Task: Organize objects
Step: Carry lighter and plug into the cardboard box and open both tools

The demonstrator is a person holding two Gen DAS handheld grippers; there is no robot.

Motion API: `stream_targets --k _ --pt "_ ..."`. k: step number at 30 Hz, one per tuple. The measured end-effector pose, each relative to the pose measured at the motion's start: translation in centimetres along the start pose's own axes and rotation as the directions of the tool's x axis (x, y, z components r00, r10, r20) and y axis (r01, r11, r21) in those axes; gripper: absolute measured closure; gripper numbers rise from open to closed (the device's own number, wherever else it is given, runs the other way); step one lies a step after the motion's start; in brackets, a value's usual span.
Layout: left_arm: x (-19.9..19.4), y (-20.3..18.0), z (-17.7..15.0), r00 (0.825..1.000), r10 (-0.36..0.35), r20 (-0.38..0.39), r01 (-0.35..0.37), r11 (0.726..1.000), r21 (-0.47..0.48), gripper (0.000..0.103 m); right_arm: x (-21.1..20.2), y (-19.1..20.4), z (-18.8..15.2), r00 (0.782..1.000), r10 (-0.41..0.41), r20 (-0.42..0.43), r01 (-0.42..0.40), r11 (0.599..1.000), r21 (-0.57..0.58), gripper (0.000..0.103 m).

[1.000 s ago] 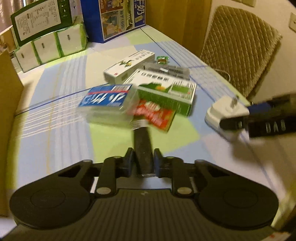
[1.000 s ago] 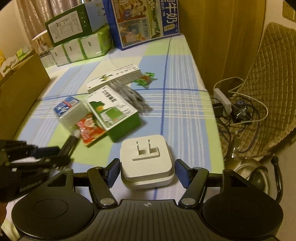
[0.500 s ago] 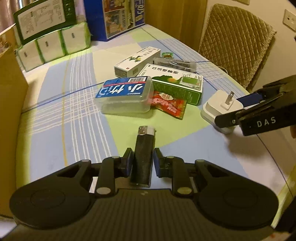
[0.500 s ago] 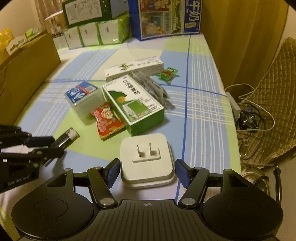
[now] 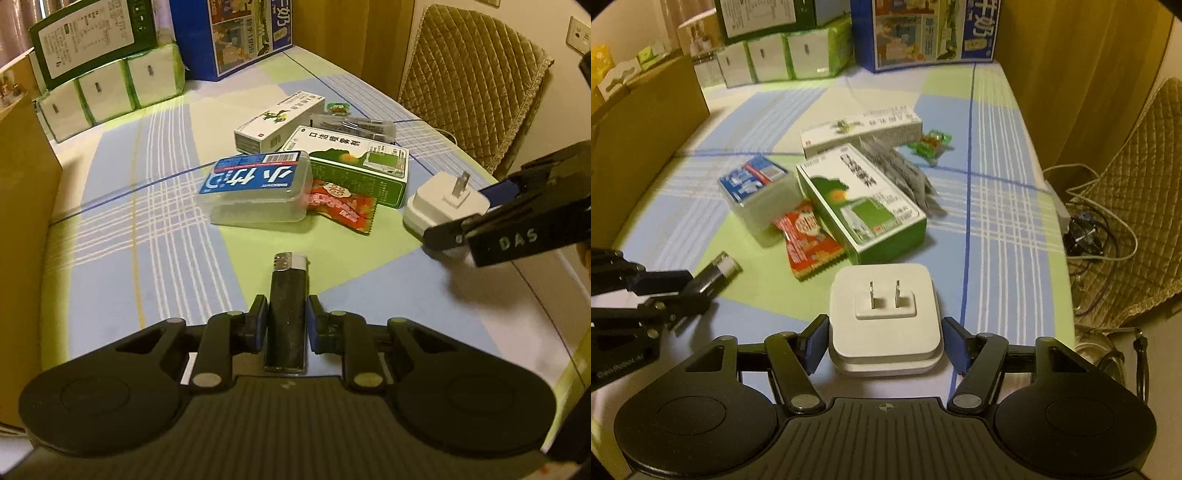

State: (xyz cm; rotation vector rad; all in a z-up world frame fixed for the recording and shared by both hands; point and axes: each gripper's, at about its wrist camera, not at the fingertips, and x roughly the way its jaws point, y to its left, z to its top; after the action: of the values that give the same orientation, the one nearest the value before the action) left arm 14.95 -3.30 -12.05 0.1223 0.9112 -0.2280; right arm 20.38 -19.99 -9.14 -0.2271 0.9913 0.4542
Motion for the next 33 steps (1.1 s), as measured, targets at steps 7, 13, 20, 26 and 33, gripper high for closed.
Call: stream_targets --k 7,13,20,26,33 --pt "-3.2 0.9 0.1 0.999 0.004 0.032 -0.003 0.999 -0.038 0.085 -3.6 1.6 0.5 0.998 -0.009 0.056 0.008 1.0 0.012 0.041" --pt "-7.5 1.9 0.1 0.997 0.002 0.074 0.003 0.998 -0.066 0.085 -7.4 4.4 0.6 0.994 0.012 0.111 -0.013 1.0 0.008 0.041" --pt "-12.6 3.4 -1.1 0.994 0.032 0.105 -0.024 0.997 -0.079 0.085 -11.1 8.3 0.0 0.986 0.038 0.164 -0.038 0.999 -0.003 0.041" --pt "-16.8 5.0 -2.0 0.987 0.067 0.143 -0.053 0.993 -0.102 0.085 -13.7 11.8 -0.2 0.976 0.069 0.204 -0.068 0.998 -0.014 0.041" --pt "-20.9 7.4 -2.4 0.976 0.113 0.186 -0.093 0.989 -0.114 0.085 -15.2 16.1 0.3 0.966 0.128 0.227 -0.116 0.991 -0.063 0.041"
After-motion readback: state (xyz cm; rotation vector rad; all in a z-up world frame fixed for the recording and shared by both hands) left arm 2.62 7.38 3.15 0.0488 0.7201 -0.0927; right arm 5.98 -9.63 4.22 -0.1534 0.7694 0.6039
